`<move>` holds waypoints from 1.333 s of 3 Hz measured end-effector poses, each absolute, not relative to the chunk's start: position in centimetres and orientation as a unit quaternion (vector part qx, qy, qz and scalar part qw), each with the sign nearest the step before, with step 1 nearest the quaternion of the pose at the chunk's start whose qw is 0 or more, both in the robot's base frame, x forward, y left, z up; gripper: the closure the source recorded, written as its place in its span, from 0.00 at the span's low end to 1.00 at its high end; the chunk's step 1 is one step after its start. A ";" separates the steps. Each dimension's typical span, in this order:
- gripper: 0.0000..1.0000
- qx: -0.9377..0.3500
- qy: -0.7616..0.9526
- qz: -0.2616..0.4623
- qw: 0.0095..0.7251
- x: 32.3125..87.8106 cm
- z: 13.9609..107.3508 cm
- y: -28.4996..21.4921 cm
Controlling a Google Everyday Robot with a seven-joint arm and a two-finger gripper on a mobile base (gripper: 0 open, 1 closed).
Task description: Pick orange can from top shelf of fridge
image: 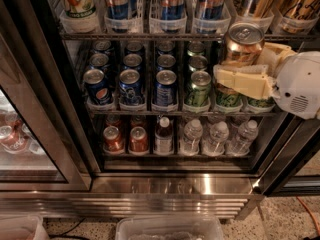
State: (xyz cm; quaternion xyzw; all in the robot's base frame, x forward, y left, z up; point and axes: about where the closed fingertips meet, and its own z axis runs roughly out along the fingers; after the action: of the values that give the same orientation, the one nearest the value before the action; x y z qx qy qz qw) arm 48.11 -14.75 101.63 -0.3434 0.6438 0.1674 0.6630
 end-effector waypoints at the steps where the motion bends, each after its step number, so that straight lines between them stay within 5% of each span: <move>1: 1.00 -0.379 0.632 0.183 0.651 47.8 101.4 -13.3; 4: 1.00 -0.544 0.563 0.315 0.537 41.4 98.8 -7.9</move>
Offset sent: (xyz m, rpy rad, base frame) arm -0.0622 0.0688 -0.0174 -0.1395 0.0448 0.5661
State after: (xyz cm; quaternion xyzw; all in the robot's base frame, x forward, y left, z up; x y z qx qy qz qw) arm 41.45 -7.93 98.82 -0.5440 0.5626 0.3151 0.5370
